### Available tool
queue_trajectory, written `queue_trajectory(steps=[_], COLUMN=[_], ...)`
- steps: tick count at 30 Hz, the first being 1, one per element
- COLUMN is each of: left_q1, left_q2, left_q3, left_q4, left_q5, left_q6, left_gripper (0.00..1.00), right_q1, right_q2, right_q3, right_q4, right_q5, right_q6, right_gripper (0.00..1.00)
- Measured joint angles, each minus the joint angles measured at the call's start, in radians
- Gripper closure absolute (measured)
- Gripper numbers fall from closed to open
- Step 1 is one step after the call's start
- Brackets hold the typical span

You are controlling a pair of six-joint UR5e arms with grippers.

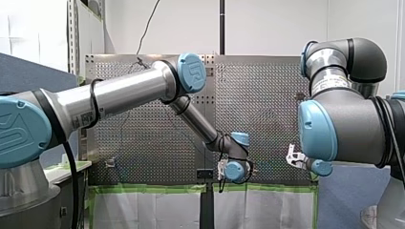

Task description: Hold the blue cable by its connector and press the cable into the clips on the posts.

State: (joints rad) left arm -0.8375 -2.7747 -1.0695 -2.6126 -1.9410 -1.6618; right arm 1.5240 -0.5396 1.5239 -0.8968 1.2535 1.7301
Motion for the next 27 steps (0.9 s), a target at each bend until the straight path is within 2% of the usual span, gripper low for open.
queue_trajectory(steps=[4, 9, 13, 19, 27], left_q1=[-0.001, -0.002, -0.007, -0.016, -0.011], left_q2=[0.001, 0.006, 0.031, 0.087, 0.171], left_q3=[-0.001, -0.004, -0.029, -0.085, -0.170], left_q4=[-0.005, -0.040, -0.065, -0.027, 0.056], left_q5=[0.001, -0.007, -0.010, -0.019, -0.069], left_q6=[-0.004, -0.001, 0.001, 0.005, 0.005], left_gripper=[0.00, 0.00, 0.00, 0.00, 0.00], right_q1=[0.000, 0.000, 0.000, 0.000, 0.000], right_q2=[0.000, 0.000, 0.000, 0.000, 0.000], right_q3=[0.000, -0.001, -0.001, -0.001, -0.001], right_q4=[0.001, 0.001, 0.001, 0.000, 0.000], right_q5=[0.000, 0.000, 0.000, -0.001, -0.002], right_q6=[0.000, 0.001, 0.001, 0.001, 0.002], right_gripper=[1.00, 1.00, 1.00, 1.00, 1.00])
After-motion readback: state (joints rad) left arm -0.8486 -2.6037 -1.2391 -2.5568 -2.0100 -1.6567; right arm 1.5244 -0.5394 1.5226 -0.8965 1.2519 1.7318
